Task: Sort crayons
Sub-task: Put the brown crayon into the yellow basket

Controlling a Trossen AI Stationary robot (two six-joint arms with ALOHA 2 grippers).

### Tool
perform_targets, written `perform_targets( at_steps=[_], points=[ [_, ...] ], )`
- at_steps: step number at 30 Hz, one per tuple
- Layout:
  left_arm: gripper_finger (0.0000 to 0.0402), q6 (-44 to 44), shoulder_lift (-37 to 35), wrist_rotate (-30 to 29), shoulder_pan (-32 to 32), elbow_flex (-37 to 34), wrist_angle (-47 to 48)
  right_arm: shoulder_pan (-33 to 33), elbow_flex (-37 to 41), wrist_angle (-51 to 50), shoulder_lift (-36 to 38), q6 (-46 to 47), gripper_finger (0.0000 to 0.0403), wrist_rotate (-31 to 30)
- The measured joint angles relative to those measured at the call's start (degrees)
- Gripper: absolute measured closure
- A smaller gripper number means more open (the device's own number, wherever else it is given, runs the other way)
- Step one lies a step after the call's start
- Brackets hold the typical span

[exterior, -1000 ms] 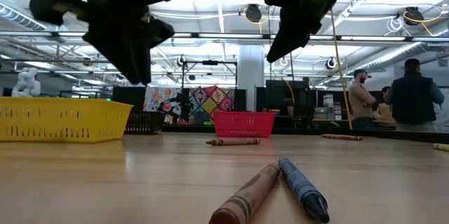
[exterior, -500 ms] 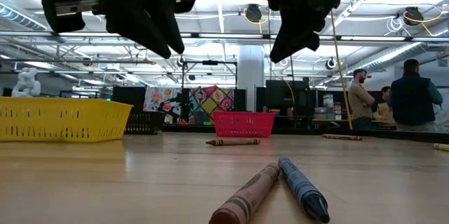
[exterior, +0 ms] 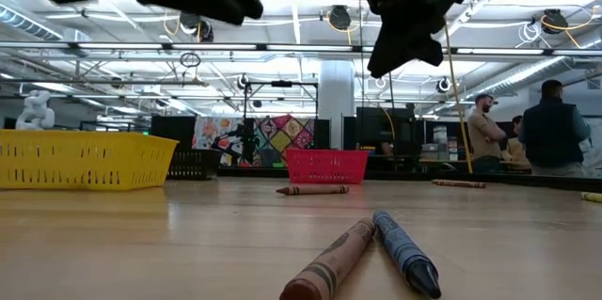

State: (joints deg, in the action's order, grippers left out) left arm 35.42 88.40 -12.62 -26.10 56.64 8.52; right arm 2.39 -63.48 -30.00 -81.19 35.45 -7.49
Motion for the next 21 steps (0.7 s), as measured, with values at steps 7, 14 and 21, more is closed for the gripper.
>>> perform_targets(
  at_steps=[7, 14, 21],
  points=[
    [0.0329, -34.2, 0.0, 0.0, -2.2, 0.0, -7.0, 0.7, 0.0, 0.0, 0.0, 4.5, 0.0350, 0.1],
    [0.0329, -63.4, 0.1, -0.2, -2.1, 0.0, -5.0, 0.7, 0.0, 0.0, 0.0, 4.6, 0.0350, 0.3],
    [0.0329, -74.9, 5.4, -1.0, -0.6, 1.5, -4.9, 1.5, 0.0, -0.3, -0.1, 5.0, 0.0350, 6.1]
  ],
)
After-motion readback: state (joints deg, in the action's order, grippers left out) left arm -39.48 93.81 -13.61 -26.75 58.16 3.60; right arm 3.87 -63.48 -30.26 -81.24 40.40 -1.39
